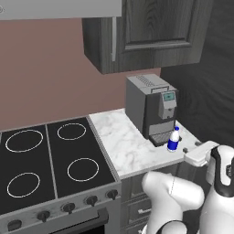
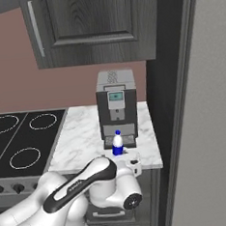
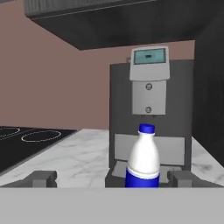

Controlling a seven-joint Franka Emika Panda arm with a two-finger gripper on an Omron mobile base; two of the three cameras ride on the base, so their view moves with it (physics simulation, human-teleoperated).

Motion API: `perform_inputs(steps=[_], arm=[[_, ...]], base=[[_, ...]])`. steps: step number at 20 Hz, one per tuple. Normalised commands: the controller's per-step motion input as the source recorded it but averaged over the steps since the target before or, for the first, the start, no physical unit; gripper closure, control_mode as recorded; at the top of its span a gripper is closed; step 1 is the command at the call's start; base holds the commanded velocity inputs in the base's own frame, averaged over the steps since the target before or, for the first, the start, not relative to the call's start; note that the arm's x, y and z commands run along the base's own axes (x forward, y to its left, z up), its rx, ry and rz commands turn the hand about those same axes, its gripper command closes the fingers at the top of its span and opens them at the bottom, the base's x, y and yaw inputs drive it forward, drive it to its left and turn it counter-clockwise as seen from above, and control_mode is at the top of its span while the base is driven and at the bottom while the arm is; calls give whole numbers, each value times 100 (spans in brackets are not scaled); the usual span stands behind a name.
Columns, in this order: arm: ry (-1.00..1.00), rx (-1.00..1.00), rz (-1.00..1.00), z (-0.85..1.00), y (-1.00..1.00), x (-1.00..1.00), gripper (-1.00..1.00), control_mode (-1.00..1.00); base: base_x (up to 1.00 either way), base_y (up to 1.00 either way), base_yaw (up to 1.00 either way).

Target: Take the bottled waters from the counter and place them in the freezer to freeze. Close the freezer door after placing the bottles.

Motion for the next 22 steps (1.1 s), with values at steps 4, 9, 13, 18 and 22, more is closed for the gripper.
perform_inputs(steps=[4, 9, 13, 18, 22], arm=[[0, 0, 0, 0, 0, 19, -100, -100], [0, 0, 0, 0, 0, 29, -100, -100], [4, 0, 0, -4, 0, 32, -100, -100], [8, 0, -2, -13, 0, 32, -100, -100], [3, 0, -1, -19, 0, 28, -100, -100]], base=[[0, 0, 0], [0, 0, 0], [0, 0, 0], [0, 0, 0], [0, 0, 0]])
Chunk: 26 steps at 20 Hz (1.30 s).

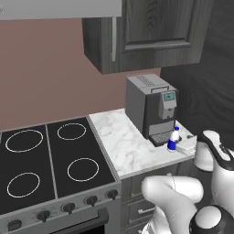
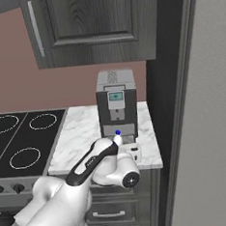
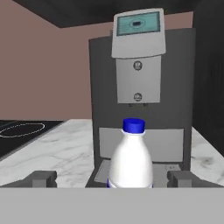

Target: Take the bottled waters from the counter and place them in the freezer to freeze. Close the freezer door after placing the bottles.

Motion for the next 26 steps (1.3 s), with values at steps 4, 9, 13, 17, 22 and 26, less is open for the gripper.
perform_inputs(steps=[4, 9, 13, 17, 22, 26], arm=[[0, 0, 0, -12, 0, 20, -100, -100], [0, 0, 0, -21, 0, 21, -100, -100], [0, 0, 0, -30, 0, 21, -100, -100], [0, 0, 0, -26, 0, 14, -100, -100], [0, 0, 0, -17, 0, 11, -100, -100], [0, 0, 0, -2, -3, 8, -100, -100]], base=[[0, 0, 0], [0, 0, 0], [0, 0, 0], [0, 0, 0], [0, 0, 0], [0, 0, 0]])
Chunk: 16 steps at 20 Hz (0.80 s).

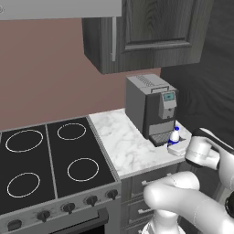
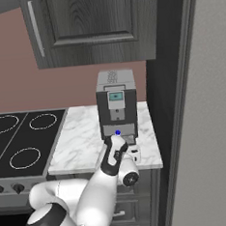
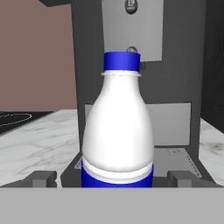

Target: Take the bottled waters from the counter and place them in the freezer to freeze. Close the freezer door after placing the bottles.

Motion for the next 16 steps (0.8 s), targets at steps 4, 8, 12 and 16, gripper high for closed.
perform_inputs(steps=[4, 8, 12, 16], arm=[[0, 0, 0, -1, -6, 8, -100, -100], [0, 0, 0, 0, -12, 4, -100, -100], [0, 0, 0, 0, -14, 3, -100, -100], [0, 0, 0, 0, -12, 1, -100, -100]], base=[[0, 0, 0], [0, 0, 0], [0, 0, 0], [0, 0, 0]])
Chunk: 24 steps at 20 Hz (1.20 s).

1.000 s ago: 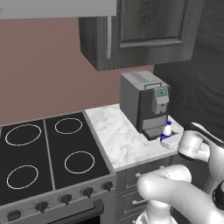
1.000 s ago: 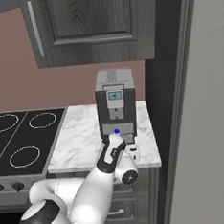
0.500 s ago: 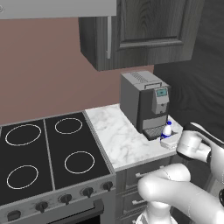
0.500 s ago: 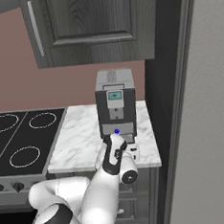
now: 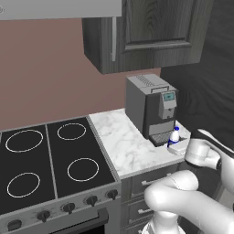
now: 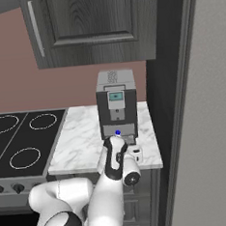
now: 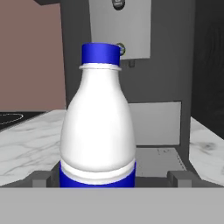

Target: Take the bottled waters from the counter and place them in the freezer to freeze. Close the freezer door after placing the bottles.

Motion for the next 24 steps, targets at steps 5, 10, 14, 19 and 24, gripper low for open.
perform_inputs(steps=[5, 10, 14, 19, 24], arm=[[0, 0, 0, 0, -2, 6, -100, -100], [0, 0, 0, 0, 0, 0, -100, -100], [0, 0, 0, 0, 0, 0, -100, -100], [0, 0, 0, 0, 0, 8, -100, -100], [0, 0, 0, 0, 0, 2, -100, -100]], base=[[0, 0, 0], [0, 0, 0], [0, 0, 0], [0, 0, 0], [0, 0, 0]])
